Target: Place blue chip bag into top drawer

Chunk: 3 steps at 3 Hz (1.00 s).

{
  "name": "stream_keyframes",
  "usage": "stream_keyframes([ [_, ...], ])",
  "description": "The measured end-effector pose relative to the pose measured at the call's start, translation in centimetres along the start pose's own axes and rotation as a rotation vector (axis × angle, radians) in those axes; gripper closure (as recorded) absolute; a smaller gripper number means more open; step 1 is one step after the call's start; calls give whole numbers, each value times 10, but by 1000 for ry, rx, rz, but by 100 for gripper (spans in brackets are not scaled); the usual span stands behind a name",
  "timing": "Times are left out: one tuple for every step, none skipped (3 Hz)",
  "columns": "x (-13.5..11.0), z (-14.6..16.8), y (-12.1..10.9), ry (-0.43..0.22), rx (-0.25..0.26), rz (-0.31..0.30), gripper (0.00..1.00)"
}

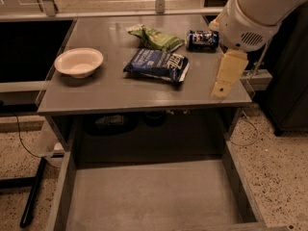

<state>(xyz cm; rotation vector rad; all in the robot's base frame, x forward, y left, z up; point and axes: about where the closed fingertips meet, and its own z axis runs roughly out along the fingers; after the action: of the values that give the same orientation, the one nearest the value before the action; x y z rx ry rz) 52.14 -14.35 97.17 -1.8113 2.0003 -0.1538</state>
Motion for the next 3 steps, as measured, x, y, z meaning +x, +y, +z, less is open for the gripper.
stream_keyframes([
  [-15, 21, -17, -100, 45, -32, 0],
  [-25, 46, -37, -201, 85, -38, 0],
  [-34, 72, -57, -264, 76, -24, 0],
])
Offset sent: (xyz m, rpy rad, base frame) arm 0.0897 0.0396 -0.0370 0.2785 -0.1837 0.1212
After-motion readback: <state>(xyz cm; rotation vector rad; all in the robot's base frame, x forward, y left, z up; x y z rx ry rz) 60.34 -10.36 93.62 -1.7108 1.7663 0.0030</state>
